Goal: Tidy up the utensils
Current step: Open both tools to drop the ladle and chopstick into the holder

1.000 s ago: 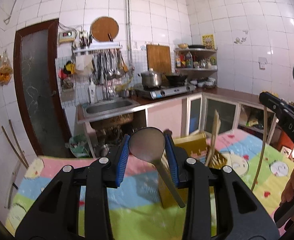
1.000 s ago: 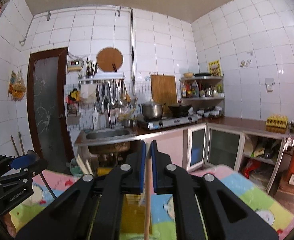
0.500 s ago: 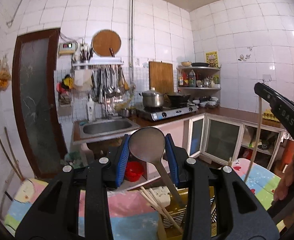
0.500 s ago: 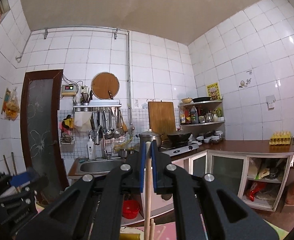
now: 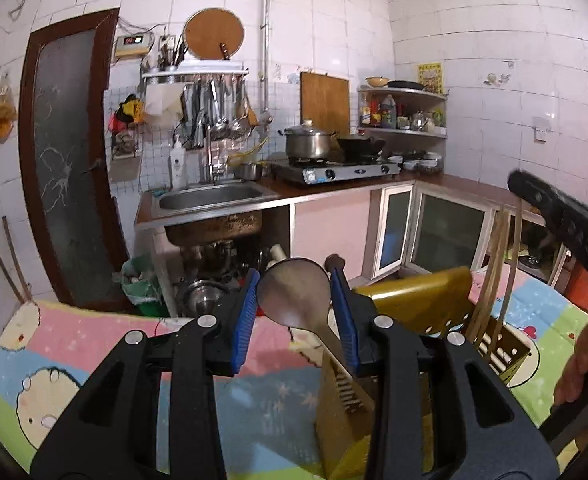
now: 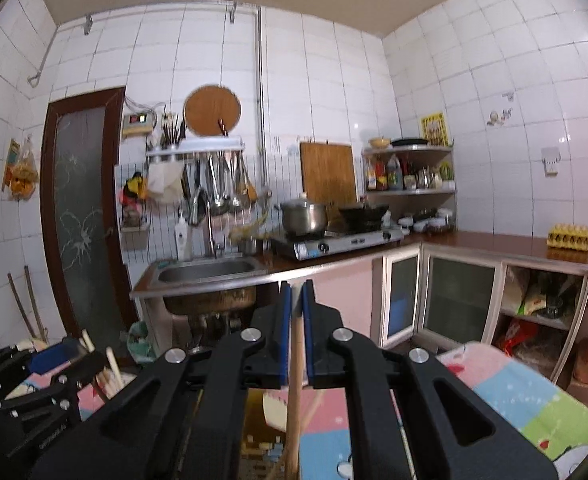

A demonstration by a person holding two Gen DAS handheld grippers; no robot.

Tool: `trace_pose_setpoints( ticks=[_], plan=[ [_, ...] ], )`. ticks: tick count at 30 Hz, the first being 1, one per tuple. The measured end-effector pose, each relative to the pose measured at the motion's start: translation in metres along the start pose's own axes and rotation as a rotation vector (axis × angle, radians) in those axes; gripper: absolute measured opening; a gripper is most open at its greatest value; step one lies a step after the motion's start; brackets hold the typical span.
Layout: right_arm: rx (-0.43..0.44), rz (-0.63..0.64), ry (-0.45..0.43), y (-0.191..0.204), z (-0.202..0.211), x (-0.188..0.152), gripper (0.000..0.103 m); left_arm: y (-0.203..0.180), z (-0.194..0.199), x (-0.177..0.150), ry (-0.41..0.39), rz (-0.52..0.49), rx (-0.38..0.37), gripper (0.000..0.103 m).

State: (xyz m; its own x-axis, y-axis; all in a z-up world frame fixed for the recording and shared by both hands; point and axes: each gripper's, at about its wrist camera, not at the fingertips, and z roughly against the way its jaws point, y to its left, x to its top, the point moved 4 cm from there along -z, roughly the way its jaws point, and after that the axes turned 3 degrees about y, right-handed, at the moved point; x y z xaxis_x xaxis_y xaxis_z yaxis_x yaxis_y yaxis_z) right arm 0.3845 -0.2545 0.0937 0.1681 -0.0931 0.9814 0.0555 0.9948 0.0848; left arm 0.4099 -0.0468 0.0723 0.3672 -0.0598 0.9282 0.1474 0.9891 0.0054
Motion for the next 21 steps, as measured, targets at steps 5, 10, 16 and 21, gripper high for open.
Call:
trace_pose_setpoints(
  ticks=[5,10,16,21],
  plan=[
    [-0.006,0.016,0.101,-0.004,0.005,-0.009,0.013,0.006,0.018,0.009,-0.005,0.011,0.015,0.066],
    [-0.034,-0.013,0.148,-0.015,0.034,-0.008,0.054,0.015,0.052,0.023,0.008,0.008,0.035,0.089],
    [-0.055,-0.004,0.296,-0.014,0.069,-0.045,0.054,0.036,0.08,0.009,0.07,0.049,0.049,0.098],
    [-0.075,-0.006,0.407,-0.007,0.092,-0.093,0.054,0.049,0.086,-0.029,0.164,0.077,0.062,0.098]
  ],
)
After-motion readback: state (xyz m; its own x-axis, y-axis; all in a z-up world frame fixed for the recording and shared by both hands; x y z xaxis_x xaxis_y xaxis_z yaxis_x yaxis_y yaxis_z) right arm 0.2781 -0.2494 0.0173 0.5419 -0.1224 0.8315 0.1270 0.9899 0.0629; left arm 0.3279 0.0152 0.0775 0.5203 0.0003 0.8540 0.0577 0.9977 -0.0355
